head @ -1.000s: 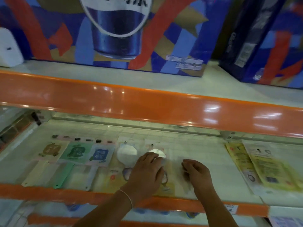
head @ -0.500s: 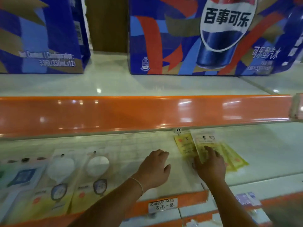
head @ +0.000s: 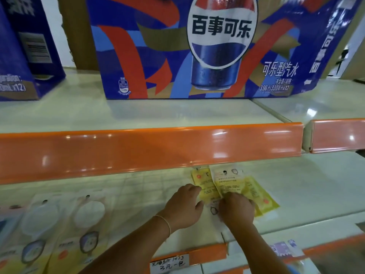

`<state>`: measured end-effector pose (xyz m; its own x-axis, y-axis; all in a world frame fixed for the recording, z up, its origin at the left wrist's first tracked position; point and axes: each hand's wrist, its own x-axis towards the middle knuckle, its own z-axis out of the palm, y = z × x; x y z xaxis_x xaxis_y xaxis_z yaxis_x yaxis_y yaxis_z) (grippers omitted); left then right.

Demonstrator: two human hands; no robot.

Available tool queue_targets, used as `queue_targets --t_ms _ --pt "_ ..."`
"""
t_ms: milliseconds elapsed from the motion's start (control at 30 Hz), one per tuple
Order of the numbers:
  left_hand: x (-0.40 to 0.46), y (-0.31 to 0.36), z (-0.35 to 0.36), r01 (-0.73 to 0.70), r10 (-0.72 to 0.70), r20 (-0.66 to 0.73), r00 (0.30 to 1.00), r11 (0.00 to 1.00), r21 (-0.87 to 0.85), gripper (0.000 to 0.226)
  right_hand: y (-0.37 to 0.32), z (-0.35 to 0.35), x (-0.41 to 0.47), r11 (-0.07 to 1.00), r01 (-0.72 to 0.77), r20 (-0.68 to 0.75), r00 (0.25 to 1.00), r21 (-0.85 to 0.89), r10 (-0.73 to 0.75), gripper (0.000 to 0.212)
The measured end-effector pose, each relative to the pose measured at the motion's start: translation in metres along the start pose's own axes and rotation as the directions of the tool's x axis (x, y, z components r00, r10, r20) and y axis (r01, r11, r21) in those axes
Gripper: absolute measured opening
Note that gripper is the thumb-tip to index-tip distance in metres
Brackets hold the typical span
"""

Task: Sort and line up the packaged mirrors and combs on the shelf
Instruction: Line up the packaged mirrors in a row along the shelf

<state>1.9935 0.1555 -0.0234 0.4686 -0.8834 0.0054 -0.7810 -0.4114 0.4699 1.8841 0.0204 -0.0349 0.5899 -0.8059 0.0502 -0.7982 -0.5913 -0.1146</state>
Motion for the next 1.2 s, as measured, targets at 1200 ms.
queue_targets --t_ms 1200 --pt "-0.136 -0.130 -0.078 0.205 -0.687 0.041 0.726 0.159 -0.966 0.014 -0.169 0.004 -0.104 0.344 -0.130 0.272 0.872 0.930 -0.406 0.048"
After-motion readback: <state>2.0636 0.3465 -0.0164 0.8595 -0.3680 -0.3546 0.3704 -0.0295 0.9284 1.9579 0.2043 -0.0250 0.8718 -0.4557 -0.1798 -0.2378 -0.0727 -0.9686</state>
